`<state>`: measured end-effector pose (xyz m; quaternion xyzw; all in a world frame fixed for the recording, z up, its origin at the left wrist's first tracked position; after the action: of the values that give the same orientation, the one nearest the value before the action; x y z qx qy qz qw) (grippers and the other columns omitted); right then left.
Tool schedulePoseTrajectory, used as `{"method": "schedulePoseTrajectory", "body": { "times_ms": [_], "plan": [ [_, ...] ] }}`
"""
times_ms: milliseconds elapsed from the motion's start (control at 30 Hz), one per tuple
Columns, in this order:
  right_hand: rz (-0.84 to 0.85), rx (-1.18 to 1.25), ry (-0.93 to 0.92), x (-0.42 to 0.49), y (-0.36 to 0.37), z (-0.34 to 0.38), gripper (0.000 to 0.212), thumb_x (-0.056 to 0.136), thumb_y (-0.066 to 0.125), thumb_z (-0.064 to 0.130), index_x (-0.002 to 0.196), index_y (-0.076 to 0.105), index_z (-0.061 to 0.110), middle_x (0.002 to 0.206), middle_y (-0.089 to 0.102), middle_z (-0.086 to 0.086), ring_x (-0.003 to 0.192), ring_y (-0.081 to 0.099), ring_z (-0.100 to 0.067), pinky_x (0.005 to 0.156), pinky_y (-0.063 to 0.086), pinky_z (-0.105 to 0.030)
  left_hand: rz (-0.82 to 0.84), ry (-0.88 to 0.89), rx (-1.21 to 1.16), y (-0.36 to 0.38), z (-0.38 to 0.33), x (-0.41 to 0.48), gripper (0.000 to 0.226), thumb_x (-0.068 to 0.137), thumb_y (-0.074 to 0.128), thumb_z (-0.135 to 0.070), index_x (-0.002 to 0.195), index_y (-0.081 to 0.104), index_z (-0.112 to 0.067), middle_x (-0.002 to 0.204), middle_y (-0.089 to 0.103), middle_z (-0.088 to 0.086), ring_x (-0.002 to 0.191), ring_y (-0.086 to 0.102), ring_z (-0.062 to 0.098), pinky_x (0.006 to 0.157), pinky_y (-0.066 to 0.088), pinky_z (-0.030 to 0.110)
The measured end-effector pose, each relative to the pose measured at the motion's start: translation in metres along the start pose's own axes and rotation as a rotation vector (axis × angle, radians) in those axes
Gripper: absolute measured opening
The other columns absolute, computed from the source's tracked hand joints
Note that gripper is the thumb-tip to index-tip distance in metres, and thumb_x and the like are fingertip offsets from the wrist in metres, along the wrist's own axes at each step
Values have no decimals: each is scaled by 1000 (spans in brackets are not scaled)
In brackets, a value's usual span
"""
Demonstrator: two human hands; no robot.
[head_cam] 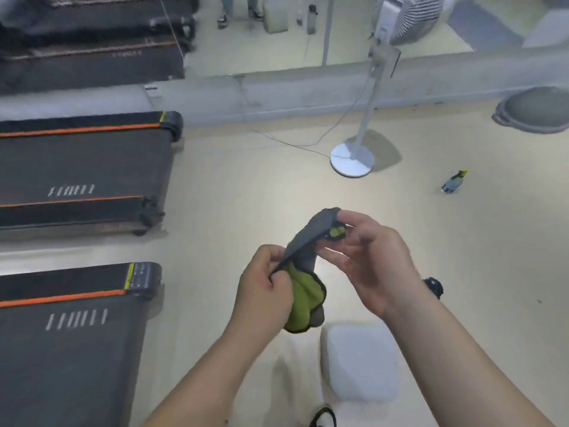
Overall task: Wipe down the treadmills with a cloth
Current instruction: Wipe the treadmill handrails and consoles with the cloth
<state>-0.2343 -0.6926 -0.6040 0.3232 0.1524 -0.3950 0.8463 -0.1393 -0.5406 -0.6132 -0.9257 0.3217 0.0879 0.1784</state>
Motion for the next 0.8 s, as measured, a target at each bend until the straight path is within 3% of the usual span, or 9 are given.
{"method": "schedulePoseTrajectory", "body": {
  "times_ms": [67, 167, 333, 400, 467, 533, 667, 733, 800],
  "plan": [
    [88, -194, -36, -16, 47, 8, 46, 83, 49, -18, 122, 60, 5, 103, 66, -13, 89, 70, -28, 94, 59, -45, -70, -2, -28, -50, -24, -15, 42, 90, 36, 7, 95, 65, -23, 82, 69, -5, 72, 61, 10, 66, 47, 24],
    [198, -543, -108, -33, 115, -3, 43, 82, 69, -10, 114, 58, 16, 99, 65, -11, 86, 65, -21, 82, 55, -38, -118, -66, -152, -119, -39, -43, 39, 88, 39, 6, 90, 70, -17, 76, 67, 4, 67, 57, 13, 62, 45, 27],
    [402, -737, -152, -53, 230, -49, 41, 81, 75, -6, 110, 58, 17, 96, 67, -13, 73, 62, -14, 64, 54, -24, -104, -212, -358, -232, -29, -73, 15, 92, 61, -12, 81, 70, -9, 57, 68, -3, 63, 62, 17, 53, 47, 16],
    [501, -763, -151, -65, 283, -72, 30, 88, 69, -2, 110, 64, 17, 98, 72, -15, 72, 66, -21, 66, 58, -29, -68, -215, -443, -273, -22, -89, 19, 89, 75, -29, 95, 76, -10, 85, 79, 4, 81, 75, 20, 71, 58, 22],
    [598, -847, -207, -80, 336, -98, 10, 93, 68, 6, 98, 71, 14, 85, 74, -11, 65, 64, -18, 62, 55, -29, -25, -218, -444, -310, -10, -109, 43, 81, 84, -31, 115, 72, -8, 114, 75, 19, 107, 72, 36, 97, 57, 48],
    [672, -926, -289, -94, 391, -124, 10, 93, 70, 15, 83, 70, 17, 75, 68, 1, 63, 60, -8, 58, 47, -19, -67, -247, -417, -351, 11, -122, 45, 77, 88, -26, 114, 72, -6, 114, 73, 25, 108, 70, 40, 101, 53, 59],
    [713, -1015, -421, -104, 490, -168, 18, 87, 76, 25, 82, 66, 10, 89, 61, -7, 81, 59, -11, 72, 46, -26, -233, -295, -396, -437, 38, -131, 18, 82, 74, -13, 98, 72, -3, 93, 75, 24, 82, 70, 31, 82, 58, 52],
    [755, -943, -346, -99, 531, -192, 28, 83, 83, 27, 88, 66, 6, 83, 65, -6, 78, 61, -11, 72, 49, -28, -277, -296, -534, -475, 49, -133, 21, 76, 70, -13, 94, 70, -4, 86, 69, 19, 78, 65, 30, 74, 53, 42],
    [756, -851, -230, -88, 559, -215, 43, 74, 89, 45, 101, 69, 18, 101, 72, 4, 92, 69, -7, 83, 55, -26, -336, -279, -723, -507, 55, -130, 22, 68, 69, -13, 90, 70, -8, 90, 66, 20, 82, 64, 32, 79, 53, 42]
  ]
}}
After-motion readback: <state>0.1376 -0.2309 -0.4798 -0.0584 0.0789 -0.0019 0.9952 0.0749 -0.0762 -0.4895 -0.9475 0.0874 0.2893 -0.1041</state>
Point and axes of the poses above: each hand's wrist, its own x-axis towards the middle knuckle, its own y-axis out of the palm, z = x × y, the point moved 9 cm from there along x, towards the middle knuckle
